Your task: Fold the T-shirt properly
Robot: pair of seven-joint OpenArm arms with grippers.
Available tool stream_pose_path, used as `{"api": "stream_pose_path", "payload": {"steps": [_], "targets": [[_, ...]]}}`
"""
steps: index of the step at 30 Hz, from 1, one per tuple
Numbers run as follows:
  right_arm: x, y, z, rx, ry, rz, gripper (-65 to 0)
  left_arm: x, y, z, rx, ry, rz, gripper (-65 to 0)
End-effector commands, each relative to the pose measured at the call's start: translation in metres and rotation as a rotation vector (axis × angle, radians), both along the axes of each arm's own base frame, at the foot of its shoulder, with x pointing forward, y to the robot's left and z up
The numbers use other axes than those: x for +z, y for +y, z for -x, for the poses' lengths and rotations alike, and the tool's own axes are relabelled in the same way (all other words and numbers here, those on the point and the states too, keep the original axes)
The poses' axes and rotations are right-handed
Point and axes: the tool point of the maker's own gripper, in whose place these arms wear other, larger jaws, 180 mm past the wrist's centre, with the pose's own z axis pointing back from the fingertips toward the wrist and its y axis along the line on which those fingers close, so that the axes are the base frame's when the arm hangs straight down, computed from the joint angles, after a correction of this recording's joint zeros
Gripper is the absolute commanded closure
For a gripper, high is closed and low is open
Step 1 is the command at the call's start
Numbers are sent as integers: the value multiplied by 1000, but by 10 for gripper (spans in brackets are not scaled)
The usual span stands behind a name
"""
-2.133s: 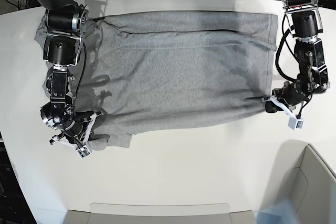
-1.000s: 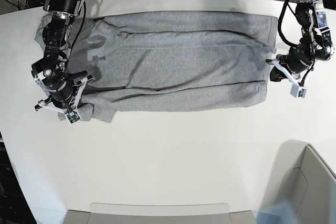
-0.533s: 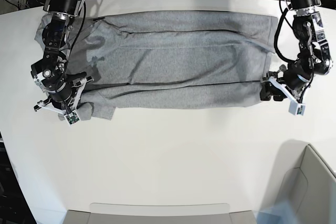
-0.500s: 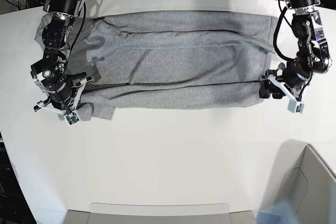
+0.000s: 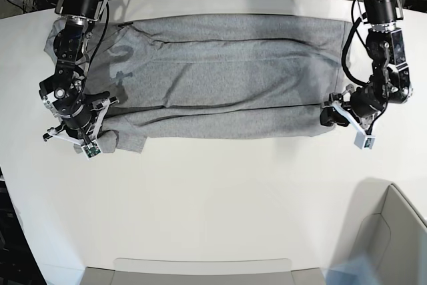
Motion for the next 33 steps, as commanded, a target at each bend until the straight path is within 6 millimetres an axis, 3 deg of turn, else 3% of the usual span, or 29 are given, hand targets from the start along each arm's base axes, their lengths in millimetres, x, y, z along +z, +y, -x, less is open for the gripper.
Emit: {"api": "stream_pose_path", "payload": {"steps": [1, 7, 14, 18, 19, 30, 33], "targets": [[16, -2, -10, 5, -52, 8, 0, 17, 3, -12, -7, -56, -7, -299], [16, -2, -10, 5, -52, 8, 0, 2, 8, -7, 13, -11, 8, -287], [17, -2, -10, 5, -54, 8, 0, -13, -2, -5, -21, 41, 11, -159], [17, -2, -10, 5, -54, 8, 0, -10, 7, -7, 19, 32, 24, -11], [17, -2, -10, 5, -54, 8, 0, -11, 7, -6, 16, 37, 21, 0], [19, -3, -12, 4, -60, 7, 0, -8, 8, -8, 24, 28, 27, 0], [19, -3, -12, 4, -61, 7, 0, -6, 8, -9, 24, 22, 25, -64]]}}
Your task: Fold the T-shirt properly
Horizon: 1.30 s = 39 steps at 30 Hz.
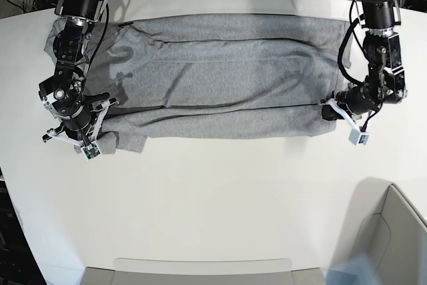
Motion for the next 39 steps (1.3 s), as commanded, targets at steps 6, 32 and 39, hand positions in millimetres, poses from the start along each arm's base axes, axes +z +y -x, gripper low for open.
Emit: {"api": "stream_pose_path", "payload": {"steps": [6, 32, 39], "targets": [[10, -4, -9, 1, -35, 4, 0, 50, 28, -24, 106, -170, 12, -279], [12, -4, -17, 0, -38, -4, 0, 15, 13, -18, 83, -90, 36, -293], [12, -3, -17, 1, -40, -5, 0, 13, -9, -27, 13, -79, 33, -42]]}}
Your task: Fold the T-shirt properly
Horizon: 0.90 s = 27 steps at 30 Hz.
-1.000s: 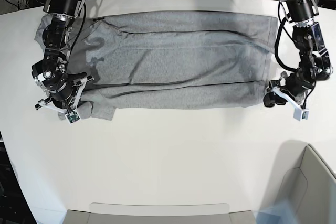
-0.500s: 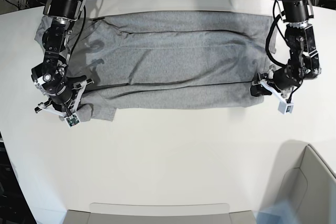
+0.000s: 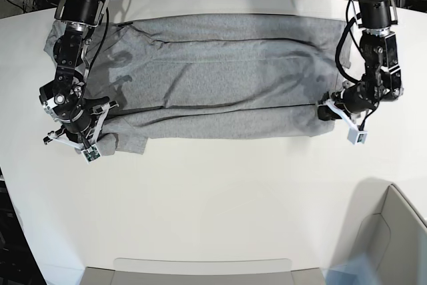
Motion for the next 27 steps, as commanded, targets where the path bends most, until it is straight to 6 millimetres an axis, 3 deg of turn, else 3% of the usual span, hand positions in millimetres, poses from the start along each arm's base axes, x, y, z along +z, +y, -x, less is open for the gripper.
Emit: {"api": "stream_pose_path", "payload": {"steps": [1, 9, 16, 22, 24, 27], "targets": [[17, -2, -11, 7, -56, 3, 0, 18, 4, -19, -1, -60, 1, -6], [18, -4, -10, 4, -56, 5, 0, 16, 4, -20, -1, -52, 11, 0], [18, -5, -10, 2, -57, 8, 0, 44, 27, -29, 74, -133, 5, 0], [17, -4, -10, 6, -53, 7, 0, 49, 30, -25, 74, -136, -8, -275], [17, -3, -10, 6, -53, 6, 0, 46, 32, -22, 80, -131, -8, -305], [17, -3, -10, 6, -53, 6, 0, 43, 31, -20, 81, -135, -7, -297]]}}
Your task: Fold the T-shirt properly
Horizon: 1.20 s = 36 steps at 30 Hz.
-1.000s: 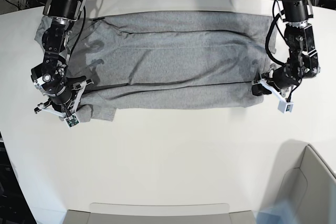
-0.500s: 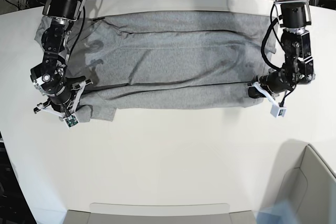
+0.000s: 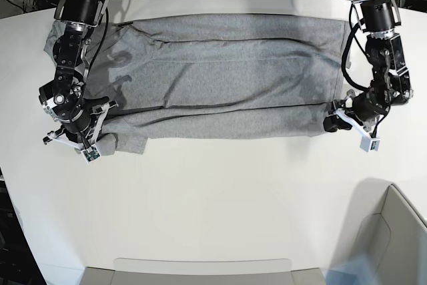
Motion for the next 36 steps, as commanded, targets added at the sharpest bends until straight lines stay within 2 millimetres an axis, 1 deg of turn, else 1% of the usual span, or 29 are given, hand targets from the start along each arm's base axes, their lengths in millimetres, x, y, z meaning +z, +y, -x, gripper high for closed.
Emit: {"api": "stream_pose_path", "payload": {"steps": [1, 2, 5, 7, 11, 14, 16, 21, 23, 26, 33, 36], "targets": [[17, -2, -10, 6, -54, 2, 0, 15, 5, -11, -1, -51, -9, -297], [17, -2, -10, 6, -54, 2, 0, 13, 5, -11, 2, -48, -6, -297], [17, -3, -10, 5, -52, 5, 0, -3, 9, -2, 21, -4, 10, -297], [17, -3, -10, 5, -52, 5, 0, -6, 7, -2, 20, -7, 13, -297], [16, -1, -10, 6, -52, 1, 0, -12, -8, -2, -24, 1, 6, -295], [16, -1, -10, 6, -52, 1, 0, -12, -10, -2, -30, 0, 8, -284], [16, -1, -10, 6, -52, 1, 0, -12, -10, -3, -28, -1, 10, -247], [16, -1, -10, 6, -52, 1, 0, -10, -8, -4, -20, -5, 11, -101], [16, -1, -10, 6, -52, 1, 0, -10, -8, -4, -20, -5, 11, -67], [16, -1, -10, 6, -52, 1, 0, -10, -7, -4, -20, -5, 10, -75], [16, -1, -10, 6, -52, 1, 0, -9, -7, -4, -24, -6, 6, -162], [16, -2, -10, 5, -51, 2, 0, -9, -7, -4, -24, -2, 6, -172]]}}
